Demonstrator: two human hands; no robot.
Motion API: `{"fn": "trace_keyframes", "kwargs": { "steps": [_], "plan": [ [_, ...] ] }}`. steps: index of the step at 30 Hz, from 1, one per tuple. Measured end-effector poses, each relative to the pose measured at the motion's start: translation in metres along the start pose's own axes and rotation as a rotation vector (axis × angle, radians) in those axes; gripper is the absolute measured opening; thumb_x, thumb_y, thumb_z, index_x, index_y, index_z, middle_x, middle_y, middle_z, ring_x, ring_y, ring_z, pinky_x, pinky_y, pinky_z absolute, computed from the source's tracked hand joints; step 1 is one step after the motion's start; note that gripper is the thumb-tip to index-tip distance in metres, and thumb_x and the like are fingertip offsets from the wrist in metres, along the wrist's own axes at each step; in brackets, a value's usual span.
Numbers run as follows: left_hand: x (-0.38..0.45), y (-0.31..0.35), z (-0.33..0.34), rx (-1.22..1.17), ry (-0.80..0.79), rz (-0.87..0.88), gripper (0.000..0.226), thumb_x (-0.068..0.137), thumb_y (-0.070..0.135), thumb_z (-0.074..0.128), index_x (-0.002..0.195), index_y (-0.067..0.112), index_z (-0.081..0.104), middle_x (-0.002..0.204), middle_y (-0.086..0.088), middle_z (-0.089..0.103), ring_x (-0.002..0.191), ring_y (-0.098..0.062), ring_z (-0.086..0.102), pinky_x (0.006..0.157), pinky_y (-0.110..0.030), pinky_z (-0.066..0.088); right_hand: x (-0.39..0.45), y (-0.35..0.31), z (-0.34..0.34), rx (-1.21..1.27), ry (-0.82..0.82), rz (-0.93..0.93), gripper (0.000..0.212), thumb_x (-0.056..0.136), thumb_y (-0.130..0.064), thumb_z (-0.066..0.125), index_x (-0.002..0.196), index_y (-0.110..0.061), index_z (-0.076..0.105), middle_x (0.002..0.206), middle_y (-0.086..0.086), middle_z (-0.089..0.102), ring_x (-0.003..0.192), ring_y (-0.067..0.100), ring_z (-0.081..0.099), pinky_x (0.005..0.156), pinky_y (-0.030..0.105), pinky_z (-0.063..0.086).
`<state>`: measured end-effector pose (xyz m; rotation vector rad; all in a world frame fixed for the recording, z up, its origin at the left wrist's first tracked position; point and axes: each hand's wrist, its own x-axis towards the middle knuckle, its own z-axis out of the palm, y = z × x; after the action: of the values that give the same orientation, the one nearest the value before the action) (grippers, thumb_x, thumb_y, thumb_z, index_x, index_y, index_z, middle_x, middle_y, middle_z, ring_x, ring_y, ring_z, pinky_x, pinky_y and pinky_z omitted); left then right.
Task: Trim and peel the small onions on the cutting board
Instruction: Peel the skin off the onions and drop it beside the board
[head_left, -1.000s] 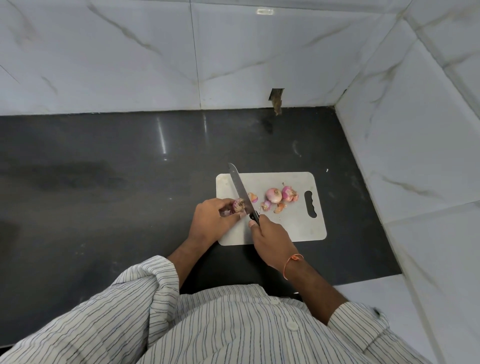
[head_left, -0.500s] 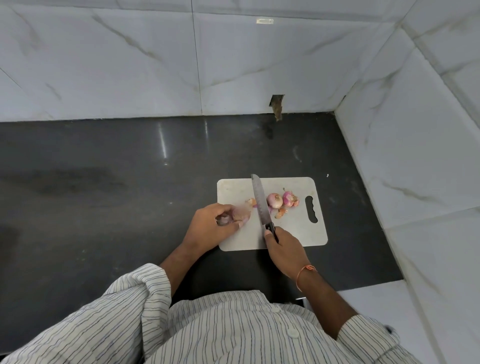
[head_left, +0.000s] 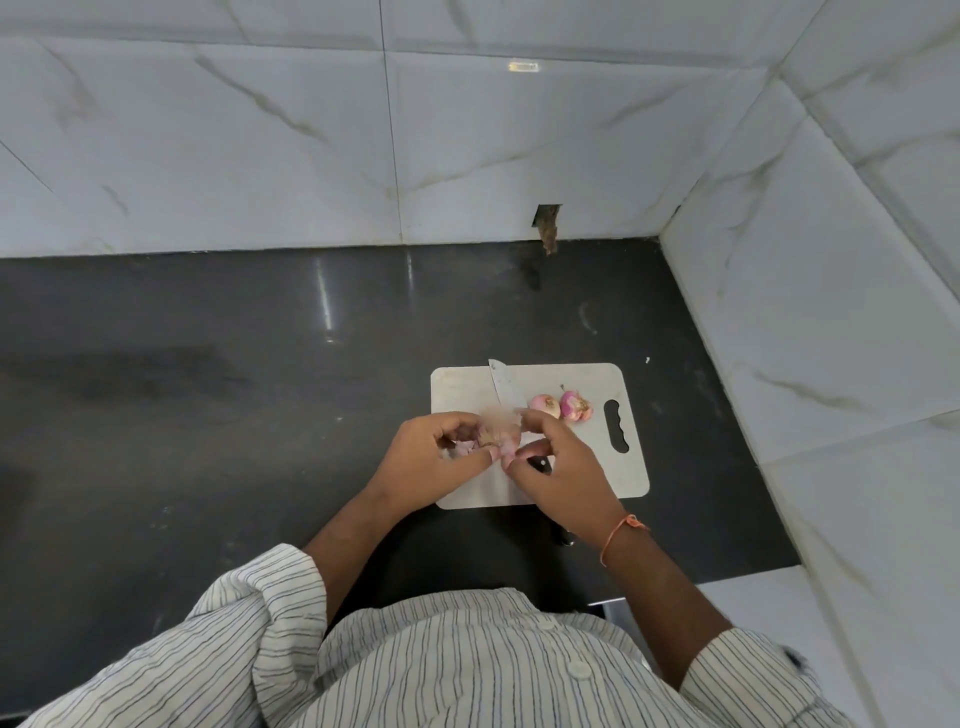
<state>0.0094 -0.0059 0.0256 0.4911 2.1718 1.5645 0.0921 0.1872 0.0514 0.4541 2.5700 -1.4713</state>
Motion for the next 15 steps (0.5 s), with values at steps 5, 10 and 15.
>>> {"fn": "trace_keyframes", "kwargs": {
  "steps": [5,10,15],
  "plan": [
    [-0.003,0.002,-0.001,-0.005,0.01,0.018,0.031,0.088,0.04,0.082,0.117,0.027,0.082,0.101,0.014,0.082,0.093,-0.013,0.078,0.084,-0.034,0.064,-0.001,-0.01,0.001,0.267,-0.041,0.037,0.041,0.099,-0.033,0.073,0.138,-0.028,0.065,0.122,-0.006,0.074,0.109,0.017,0.071,0.092,0.047,0.064],
    [-0.01,0.014,-0.004,-0.011,0.053,0.083,0.035,0.092,0.034,0.078,0.126,0.037,0.071,0.115,0.018,0.074,0.096,-0.013,0.072,0.077,-0.026,0.058,0.0,-0.013,-0.002,0.399,-0.068,0.042,0.034,0.101,-0.024,0.072,0.134,-0.018,0.069,0.12,0.0,0.078,0.114,0.023,0.072,0.093,0.049,0.064],
    [-0.017,0.022,-0.016,0.079,-0.077,0.265,0.055,0.082,0.024,0.094,0.128,0.032,0.063,0.133,0.014,0.058,0.11,-0.023,0.067,0.083,-0.037,0.062,-0.001,-0.013,-0.009,0.441,-0.141,0.038,0.037,0.104,-0.024,0.067,0.139,-0.012,0.066,0.125,0.005,0.076,0.119,0.026,0.071,0.104,0.051,0.059]
  ]
}}
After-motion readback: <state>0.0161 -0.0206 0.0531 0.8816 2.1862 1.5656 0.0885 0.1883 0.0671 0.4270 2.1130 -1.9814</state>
